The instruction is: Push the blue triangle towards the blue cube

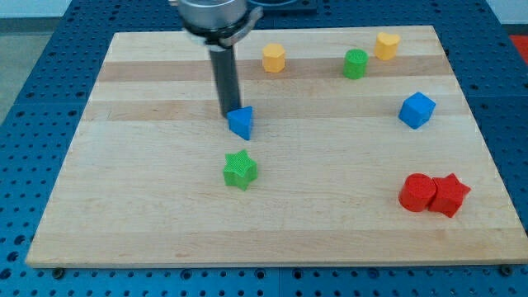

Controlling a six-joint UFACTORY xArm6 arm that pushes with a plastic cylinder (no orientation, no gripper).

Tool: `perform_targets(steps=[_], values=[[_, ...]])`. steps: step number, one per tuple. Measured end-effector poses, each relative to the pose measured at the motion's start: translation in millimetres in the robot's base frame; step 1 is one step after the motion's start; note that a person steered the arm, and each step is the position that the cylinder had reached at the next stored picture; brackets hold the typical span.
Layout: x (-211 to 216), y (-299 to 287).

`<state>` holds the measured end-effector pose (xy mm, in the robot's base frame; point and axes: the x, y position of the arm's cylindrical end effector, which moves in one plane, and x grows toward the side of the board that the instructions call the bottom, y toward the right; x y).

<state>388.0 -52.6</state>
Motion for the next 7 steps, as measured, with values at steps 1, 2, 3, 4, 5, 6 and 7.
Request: perform_targets(steps=[1,2,3,4,5,6,7], values=[[-15,25],[-24,19],[-25,-12],[4,-33],[33,-26],[54,-3],[51,14]])
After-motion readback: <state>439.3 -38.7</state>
